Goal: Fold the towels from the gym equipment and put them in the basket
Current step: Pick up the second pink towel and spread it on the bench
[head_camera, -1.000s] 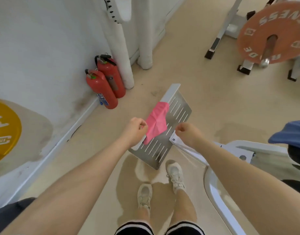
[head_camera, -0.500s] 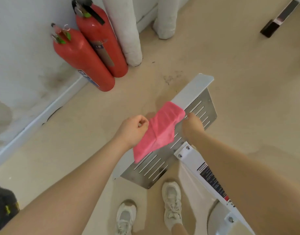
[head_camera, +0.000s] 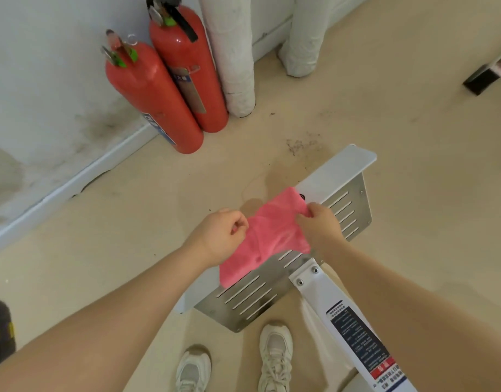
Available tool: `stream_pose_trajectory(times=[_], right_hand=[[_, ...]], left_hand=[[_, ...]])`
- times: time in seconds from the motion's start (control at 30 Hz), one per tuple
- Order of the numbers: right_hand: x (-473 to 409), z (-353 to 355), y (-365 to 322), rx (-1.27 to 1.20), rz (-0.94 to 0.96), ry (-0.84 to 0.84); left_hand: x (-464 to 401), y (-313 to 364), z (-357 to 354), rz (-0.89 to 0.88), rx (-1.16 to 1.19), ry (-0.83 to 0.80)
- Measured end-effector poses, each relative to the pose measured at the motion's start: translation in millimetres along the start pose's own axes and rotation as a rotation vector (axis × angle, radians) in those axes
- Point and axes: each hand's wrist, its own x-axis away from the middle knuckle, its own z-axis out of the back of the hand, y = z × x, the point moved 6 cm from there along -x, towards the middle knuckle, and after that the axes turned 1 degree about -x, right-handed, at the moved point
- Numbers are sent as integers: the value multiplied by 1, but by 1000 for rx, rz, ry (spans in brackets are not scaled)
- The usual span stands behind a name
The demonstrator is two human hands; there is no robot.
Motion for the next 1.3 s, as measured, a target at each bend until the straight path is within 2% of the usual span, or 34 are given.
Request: stream_pose_trajectory(times=[0.1, 0.23, 0.37, 0.47, 0.57, 0.7, 0.87, 1.0, 1.13, 1.3], right_hand=[[48, 9, -49, -27, 147, -114], [125, 30, -128, -44, 332, -263], [221, 54, -209, -64, 477, -457], [300, 58, -262, 98, 589, -597], [382, 37, -304, 312, 796, -702], [482, -26, -336, 543, 955, -816], [594, -124, -355, 599, 1000, -939], [666, -208, -364, 549, 1077, -931], [720, -306, -363, 611, 1132, -906], [770, -399, -371, 655, 1157, -931]], left_hand=[[28, 21, 44, -39, -44, 19], [86, 54, 115, -66, -60, 126], [172, 72, 183, -70, 19, 241], [252, 68, 227, -55, 112, 344], [334, 54, 258, -69, 190, 425], [436, 14, 276, -68, 194, 472], [563, -79, 273, 12, 367, 587], [652, -159, 261, 88, 584, 634], [742, -238, 247, 120, 779, 649], [816, -332, 237, 243, 864, 664]])
